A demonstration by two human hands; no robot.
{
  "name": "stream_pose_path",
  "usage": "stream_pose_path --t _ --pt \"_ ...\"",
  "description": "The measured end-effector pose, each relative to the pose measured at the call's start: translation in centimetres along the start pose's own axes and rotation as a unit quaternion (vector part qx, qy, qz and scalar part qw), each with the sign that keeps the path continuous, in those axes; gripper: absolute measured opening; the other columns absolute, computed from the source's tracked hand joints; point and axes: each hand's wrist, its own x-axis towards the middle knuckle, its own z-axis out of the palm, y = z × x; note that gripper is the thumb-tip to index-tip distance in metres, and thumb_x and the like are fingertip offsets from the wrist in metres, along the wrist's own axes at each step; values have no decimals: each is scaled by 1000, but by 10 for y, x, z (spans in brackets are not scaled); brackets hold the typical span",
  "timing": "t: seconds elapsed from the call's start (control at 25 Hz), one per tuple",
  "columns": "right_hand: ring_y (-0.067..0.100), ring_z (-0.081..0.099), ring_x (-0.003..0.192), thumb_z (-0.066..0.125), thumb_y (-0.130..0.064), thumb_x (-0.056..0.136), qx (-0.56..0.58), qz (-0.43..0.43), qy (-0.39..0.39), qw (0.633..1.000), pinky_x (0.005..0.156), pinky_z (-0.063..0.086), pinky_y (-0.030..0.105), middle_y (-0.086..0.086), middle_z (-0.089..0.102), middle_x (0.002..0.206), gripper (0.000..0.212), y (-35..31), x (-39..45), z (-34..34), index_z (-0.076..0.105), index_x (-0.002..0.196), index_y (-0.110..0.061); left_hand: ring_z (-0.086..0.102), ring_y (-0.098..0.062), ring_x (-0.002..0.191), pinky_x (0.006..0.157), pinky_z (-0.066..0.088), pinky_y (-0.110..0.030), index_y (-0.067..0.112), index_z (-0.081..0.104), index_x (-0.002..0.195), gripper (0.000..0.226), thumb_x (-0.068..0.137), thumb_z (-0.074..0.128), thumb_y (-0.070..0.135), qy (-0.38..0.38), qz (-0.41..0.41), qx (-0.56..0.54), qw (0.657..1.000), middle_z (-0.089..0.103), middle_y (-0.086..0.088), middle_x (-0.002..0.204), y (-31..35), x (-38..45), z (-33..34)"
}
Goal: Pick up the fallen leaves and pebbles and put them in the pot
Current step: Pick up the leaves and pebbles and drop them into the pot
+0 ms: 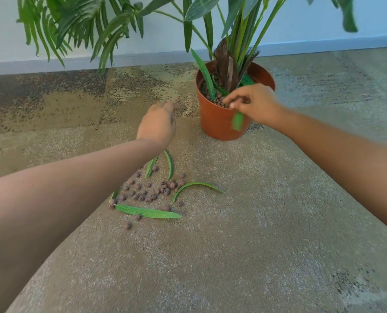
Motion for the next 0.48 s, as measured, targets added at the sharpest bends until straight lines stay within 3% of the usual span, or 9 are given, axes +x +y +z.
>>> stream_pose_path --t 0.04,0.16,0.24,0.36,0.4,0.48 --pt "-6 61 71 61 -15 87 36 24 33 999 65 47 10 -5 70 93 22 2 3 -3 66 103 -29 51 -30 116 95 43 -40 15 49 130 40 93 38 6 -3 -8 -6 1000 56 -15 127 -2 0 0" --pt "2 63 77 61 -16 87 87 41 89 991 74 50 21 -11 67 82 18 0 13 -11 67 103 -24 52 -29 115 95 42 -36 14 50 128 40 92 37 6 -4 -30 -22 999 56 -15 127 -11 -5 0" --pt "2 58 77 59 -22 89 26 16 70 997 73 44 21 -14 64 85 17 1 12 -9 66 104 -25 54 -28 110 93 42 -34 14 51 127 39 92 36 5 -14 -44 -24 999 55 -15 127 -19 -12 1" --pt "12 59 87 55 -41 87 -16 22 100 995 77 46 29 -2 66 101 28 13 -6 -14 65 106 -23 56 -28 105 90 44 -35 13 52 127 38 92 37 7 -33 -41 -24 998 55 -16 127 -26 -24 4" --pt "14 58 92 56 -50 82 -25 20 75 997 81 47 33 -1 65 106 38 14 -13 -19 64 110 -25 56 -28 102 87 44 -35 12 52 126 38 92 37 7 -31 -45 -25 998 55 -16 126 -30 -25 3" --pt "15 52 105 63 -53 72 -118 2 -52 992 93 43 41 0 60 122 55 13 -24 -24 57 122 -31 54 -25 86 77 43 -32 11 53 125 36 92 37 8 -30 -63 -24 997 57 -18 123 -38 -28 3"
